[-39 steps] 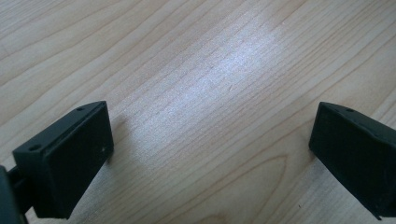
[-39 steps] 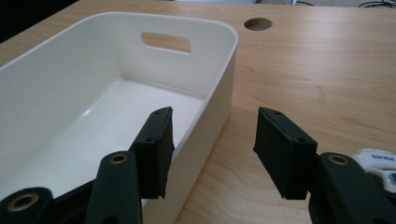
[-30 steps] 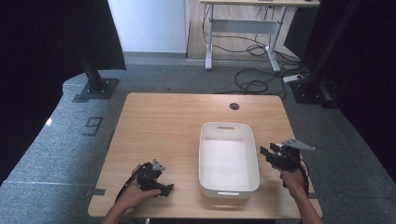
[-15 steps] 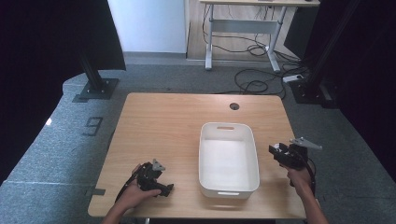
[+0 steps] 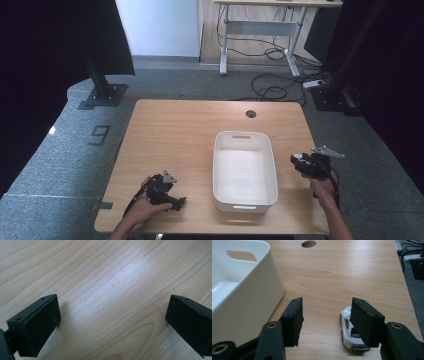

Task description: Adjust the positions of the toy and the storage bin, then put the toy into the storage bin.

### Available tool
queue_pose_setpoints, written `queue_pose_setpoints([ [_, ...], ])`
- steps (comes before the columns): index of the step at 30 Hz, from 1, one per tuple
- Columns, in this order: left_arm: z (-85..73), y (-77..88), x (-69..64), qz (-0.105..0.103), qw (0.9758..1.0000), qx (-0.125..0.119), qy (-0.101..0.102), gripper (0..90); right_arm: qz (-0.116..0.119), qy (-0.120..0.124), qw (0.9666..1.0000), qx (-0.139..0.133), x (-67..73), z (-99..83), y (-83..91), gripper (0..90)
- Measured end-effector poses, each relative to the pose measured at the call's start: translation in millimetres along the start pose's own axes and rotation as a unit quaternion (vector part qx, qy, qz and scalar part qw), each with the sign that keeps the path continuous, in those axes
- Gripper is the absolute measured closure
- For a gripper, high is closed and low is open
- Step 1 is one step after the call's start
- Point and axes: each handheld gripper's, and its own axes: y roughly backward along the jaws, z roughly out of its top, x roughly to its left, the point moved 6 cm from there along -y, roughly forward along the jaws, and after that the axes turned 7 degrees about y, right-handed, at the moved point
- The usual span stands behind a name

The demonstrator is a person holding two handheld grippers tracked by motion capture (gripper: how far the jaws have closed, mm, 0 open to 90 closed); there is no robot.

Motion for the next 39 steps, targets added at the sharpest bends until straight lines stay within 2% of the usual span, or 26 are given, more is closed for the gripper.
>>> queue_pose_setpoints([
  [6,0.1,0.0,0.0,0.000,1.0000,0.000,0.000,0.0,-0.008,0.007,0.9999,0.005,-5.2,-1.8,-1.0,40.7],
  [11,0.1,-0.1,0.0,0.000,1.0000,0.000,0.000,0.0,-0.013,0.003,0.9999,0.010,-12.0,-3.3,-4.4,40.4],
  [15,0.2,-0.1,0.0,-0.001,1.0000,0.000,0.000,0.0,-0.021,0.011,0.9996,0.018,-16.3,-5.2,-7.1,40.4],
  [30,0.9,-0.7,0.1,0.000,1.0000,-0.001,-0.002,0.0,-0.037,0.004,0.9985,0.039,-37.1,-12.0,-18.6,38.7],
  [39,1.1,-0.8,0.1,-0.001,1.0000,-0.001,-0.002,0.0,-0.039,0.010,0.9980,0.047,-39.4,-15.3,-24.3,38.3],
])
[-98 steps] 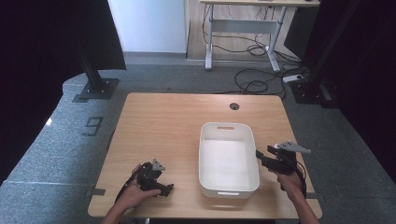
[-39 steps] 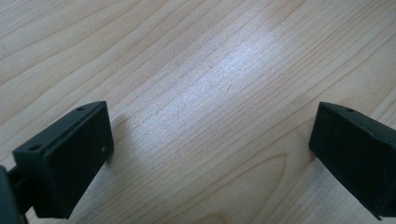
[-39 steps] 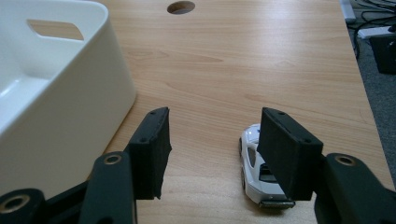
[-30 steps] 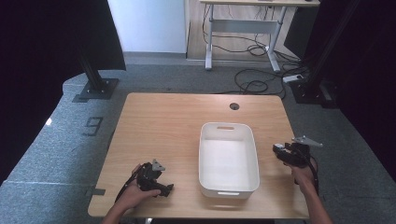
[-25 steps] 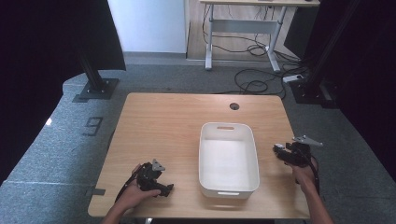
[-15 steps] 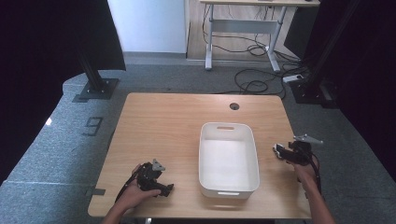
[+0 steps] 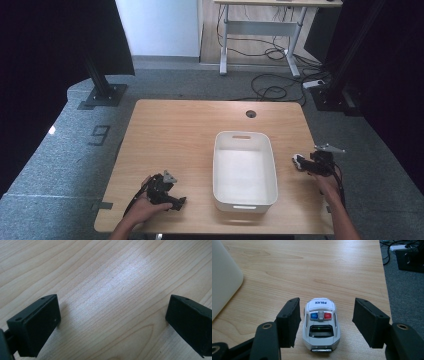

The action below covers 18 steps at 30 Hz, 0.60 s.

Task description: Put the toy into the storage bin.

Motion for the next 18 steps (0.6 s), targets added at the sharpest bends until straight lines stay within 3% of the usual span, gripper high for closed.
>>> queue_pose_setpoints([
  [18,0.1,0.0,-0.1,0.000,1.0000,0.000,0.000,0.0,-0.003,0.003,0.9999,0.016,1.3,2.0,-16.5,38.3],
])
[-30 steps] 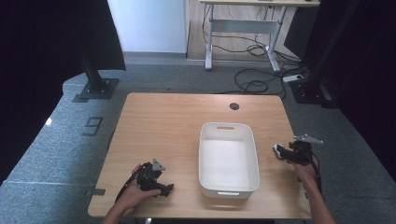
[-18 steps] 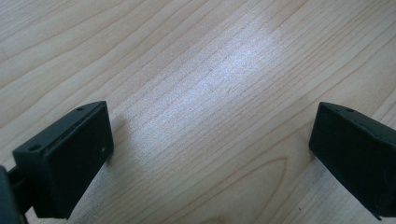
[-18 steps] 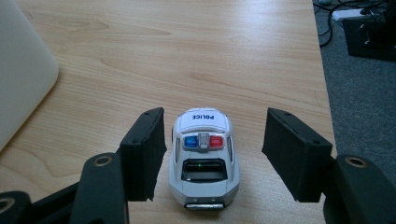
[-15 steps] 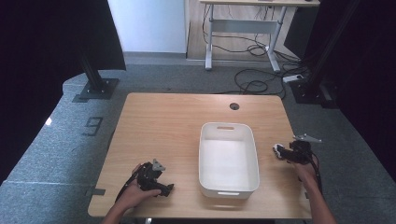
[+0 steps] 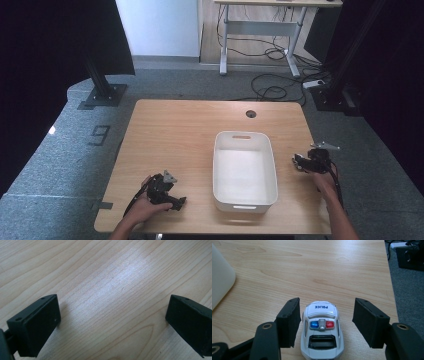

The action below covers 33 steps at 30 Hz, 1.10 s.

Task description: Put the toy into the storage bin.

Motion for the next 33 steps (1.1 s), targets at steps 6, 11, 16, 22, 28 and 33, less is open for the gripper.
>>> queue_pose_setpoints([
  [6,0.0,0.0,0.0,0.000,1.0000,0.000,0.000,0.0,0.000,0.003,0.9999,0.012,2.7,-3.0,-5.5,38.9],
  [11,0.0,0.0,-0.1,0.000,1.0000,0.000,0.000,0.0,0.000,0.004,0.9996,0.028,3.2,-7.6,-10.1,40.3],
  [16,0.0,-0.1,-0.1,0.000,1.0000,0.000,0.000,0.0,0.002,0.011,0.9989,0.044,7.0,-11.2,-12.3,49.1],
  [22,0.1,0.0,-0.1,0.000,1.0000,0.000,0.000,0.0,-0.009,0.012,0.9986,0.051,8.3,-11.3,-11.1,50.1],
  [28,0.1,0.0,-0.3,0.000,1.0000,0.001,0.001,0.0,-0.005,-0.001,0.9987,0.051,8.6,-10.3,-5.0,50.2],
  [33,0.2,-0.2,-0.6,0.000,1.0000,0.001,0.000,0.0,0.005,-0.014,0.9992,0.036,12.6,-5.8,7.0,50.2],
])
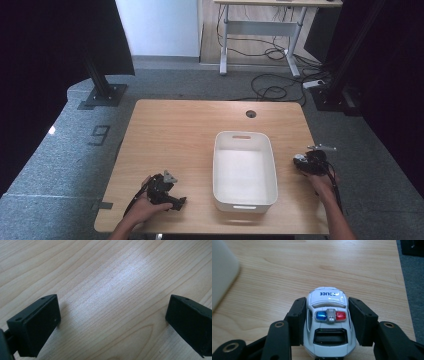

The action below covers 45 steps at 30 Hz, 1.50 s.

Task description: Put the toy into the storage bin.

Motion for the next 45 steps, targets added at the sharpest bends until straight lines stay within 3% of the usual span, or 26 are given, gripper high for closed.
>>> queue_pose_setpoints([
  [8,0.5,-0.3,-0.6,0.000,1.0000,0.002,-0.001,0.0,0.016,-0.017,0.9996,-0.016,4.7,5.2,16.8,50.3],
  [19,0.8,-0.6,-1.0,-0.001,1.0000,0.001,-0.002,0.0,0.025,0.002,0.9997,0.005,11.5,0.8,11.2,50.2],
  [29,0.9,-0.6,-1.0,-0.001,1.0000,0.001,-0.002,0.0,0.028,0.004,0.9996,0.004,12.5,0.9,11.9,50.2],
  [37,0.9,-0.6,-1.0,-0.001,1.0000,0.001,-0.002,0.0,0.038,-0.004,0.9992,-0.015,15.0,7.5,23.6,50.2],
  [45,1.1,-0.7,-1.0,-0.002,1.0000,0.002,-0.003,0.0,0.055,0.001,0.9978,-0.038,31.6,21.8,38.5,50.3],
])
